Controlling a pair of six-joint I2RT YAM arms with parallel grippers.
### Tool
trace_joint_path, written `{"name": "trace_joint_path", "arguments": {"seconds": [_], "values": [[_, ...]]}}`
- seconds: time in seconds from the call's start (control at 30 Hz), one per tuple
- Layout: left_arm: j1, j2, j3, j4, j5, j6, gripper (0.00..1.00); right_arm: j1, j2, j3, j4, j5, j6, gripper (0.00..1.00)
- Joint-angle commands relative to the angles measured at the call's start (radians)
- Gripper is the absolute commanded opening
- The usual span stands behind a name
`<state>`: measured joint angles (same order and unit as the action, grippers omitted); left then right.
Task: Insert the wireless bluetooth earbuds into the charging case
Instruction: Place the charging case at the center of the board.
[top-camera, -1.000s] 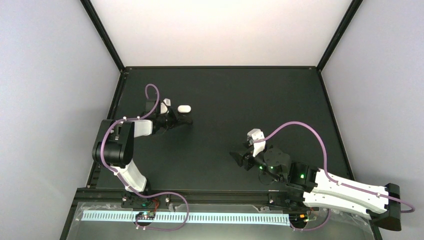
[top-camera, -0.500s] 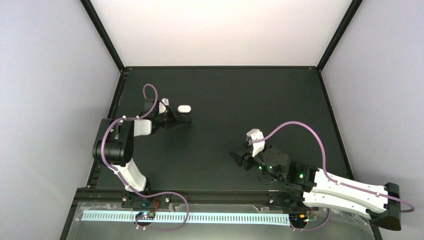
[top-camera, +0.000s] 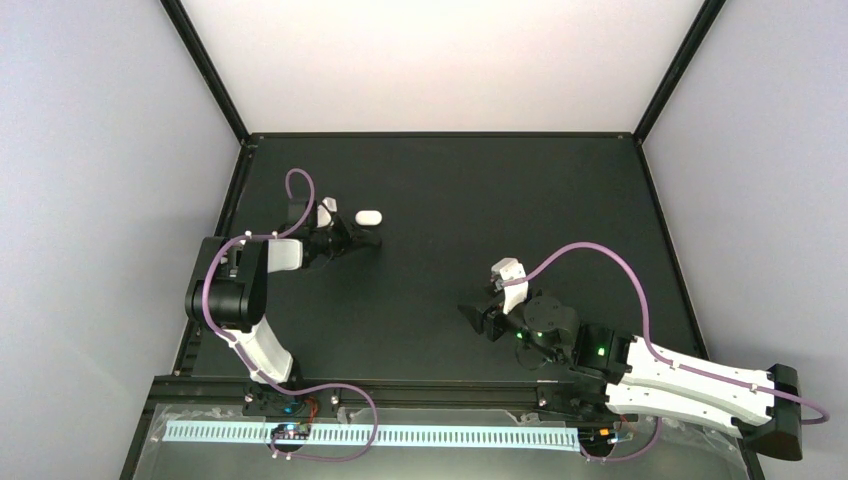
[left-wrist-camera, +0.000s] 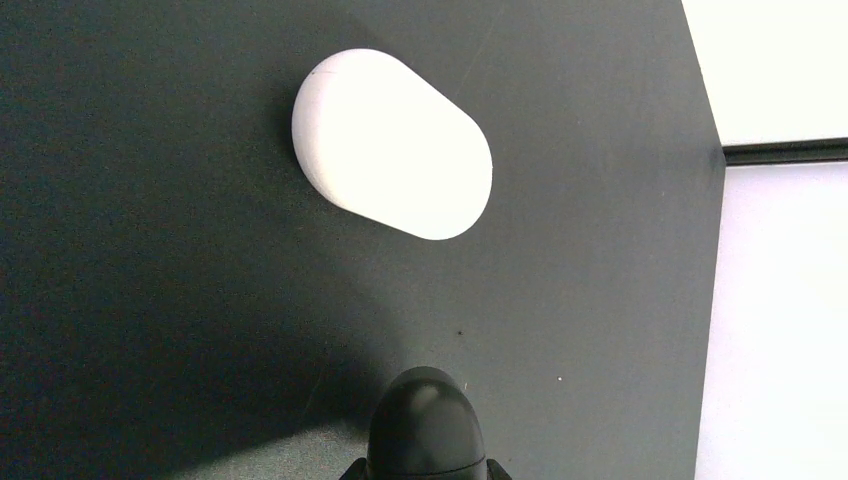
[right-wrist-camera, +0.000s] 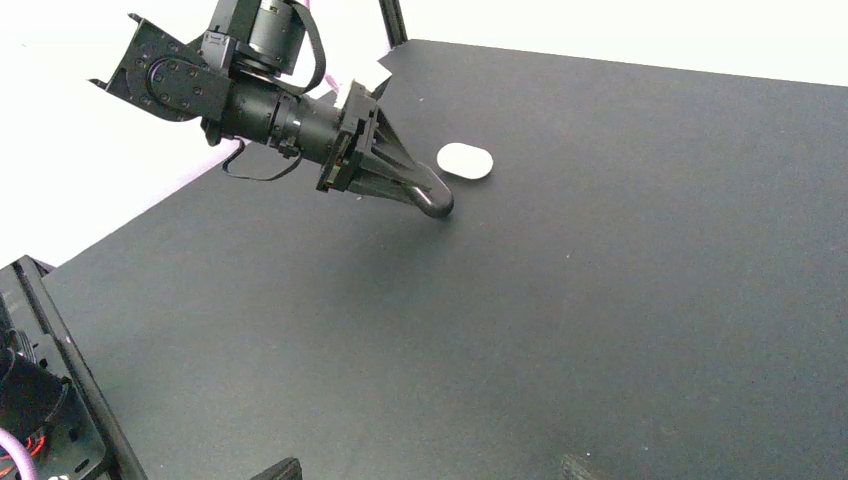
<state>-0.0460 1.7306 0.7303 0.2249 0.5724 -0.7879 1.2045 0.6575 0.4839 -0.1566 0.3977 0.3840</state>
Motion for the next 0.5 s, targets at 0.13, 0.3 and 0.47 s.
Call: {"name": "trace_joint_path", "arguments": {"seconds": [0.13,0.3,0.47], "values": [[0.009,0.023,0.011,-0.008,-0.012,0.013,0.02,-0.003,-0.013,0.012,0.025,0.008,0.006,0.67],[0.008,0.027,0.009,-0.007,-0.014,0.012,0.02,-0.002,-0.014,0.019,0.013,0.007,0.007,0.67],[0.008,0.026,0.009,-0.017,-0.022,0.02,0.02,-0.002,-0.035,0.015,-0.002,0.037,0.004,0.67]]}}
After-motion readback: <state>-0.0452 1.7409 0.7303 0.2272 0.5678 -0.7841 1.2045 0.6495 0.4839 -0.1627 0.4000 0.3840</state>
